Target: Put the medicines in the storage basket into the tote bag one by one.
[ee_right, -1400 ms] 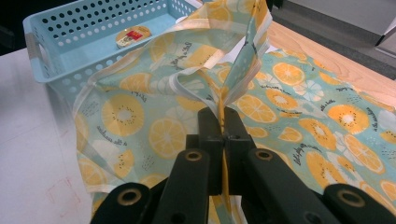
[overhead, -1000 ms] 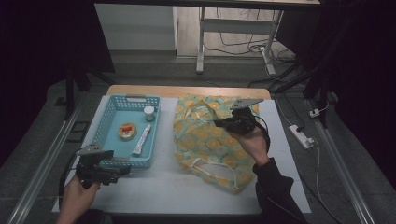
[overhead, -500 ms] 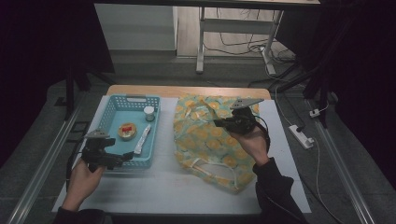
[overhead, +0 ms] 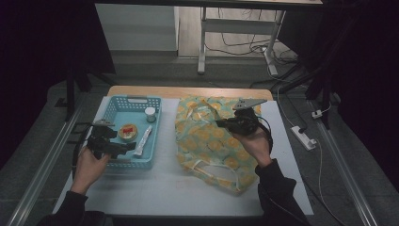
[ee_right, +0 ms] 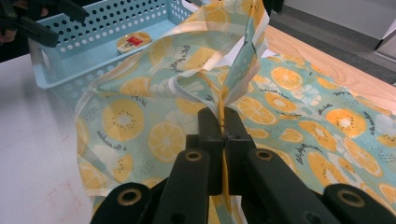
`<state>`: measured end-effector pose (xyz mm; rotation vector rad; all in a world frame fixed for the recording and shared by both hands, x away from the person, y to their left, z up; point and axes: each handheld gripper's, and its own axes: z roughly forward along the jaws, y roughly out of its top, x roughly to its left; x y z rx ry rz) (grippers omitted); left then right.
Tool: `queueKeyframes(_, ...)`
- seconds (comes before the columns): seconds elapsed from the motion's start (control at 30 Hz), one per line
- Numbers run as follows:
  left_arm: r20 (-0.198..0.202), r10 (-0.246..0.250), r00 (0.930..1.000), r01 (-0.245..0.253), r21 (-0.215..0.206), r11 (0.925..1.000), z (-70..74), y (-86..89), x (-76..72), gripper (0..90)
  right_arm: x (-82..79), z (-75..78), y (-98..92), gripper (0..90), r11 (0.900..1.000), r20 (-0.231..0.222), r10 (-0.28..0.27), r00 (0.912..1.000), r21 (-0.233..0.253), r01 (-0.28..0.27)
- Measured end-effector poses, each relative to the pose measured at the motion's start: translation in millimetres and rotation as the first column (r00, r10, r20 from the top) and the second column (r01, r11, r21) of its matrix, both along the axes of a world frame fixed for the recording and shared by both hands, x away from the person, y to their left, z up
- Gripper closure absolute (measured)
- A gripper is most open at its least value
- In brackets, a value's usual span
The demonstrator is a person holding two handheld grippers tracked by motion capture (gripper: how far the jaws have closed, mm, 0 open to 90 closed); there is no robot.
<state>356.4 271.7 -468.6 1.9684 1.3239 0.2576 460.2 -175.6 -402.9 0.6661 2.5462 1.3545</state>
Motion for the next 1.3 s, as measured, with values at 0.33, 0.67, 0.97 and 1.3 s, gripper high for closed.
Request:
queueKeyframes(0.33, -0.024, 0.004, 0.9997, -0.004, 0.029, 0.9996, -2.6, 1.2, 25.8, 0.0, -0.4, 0.3, 0.1, 90.0, 1.0, 0.008, 0.003, 1.0, 0.003, -0.003)
queueKeyframes(0.67, -0.044, -0.003, 0.999, 0.006, 0.057, 0.9983, -2.0, -0.7, 51.1, 0.0, -0.1, 0.8, -1.0, 90.0, 1.0, 0.009, 0.002, 1.0, 0.005, -0.002)
queueKeyframes(0.97, -0.08, 0.032, 0.9963, -0.027, 0.068, 0.9973, -16.9, 5.7, 73.6, 0.0, 0.5, 0.1, -1.0, 90.0, 1.0, 0.007, 0.004, 1.0, 0.008, -0.004)
queueKeyframes(1.3, -0.145, 0.066, 0.9873, -0.046, 0.142, 0.9889, -32.2, 8.4, 95.9, 0.0, 0.7, -0.5, -0.7, 90.0, 1.0, 0.004, 0.005, 1.0, 0.004, -0.005)
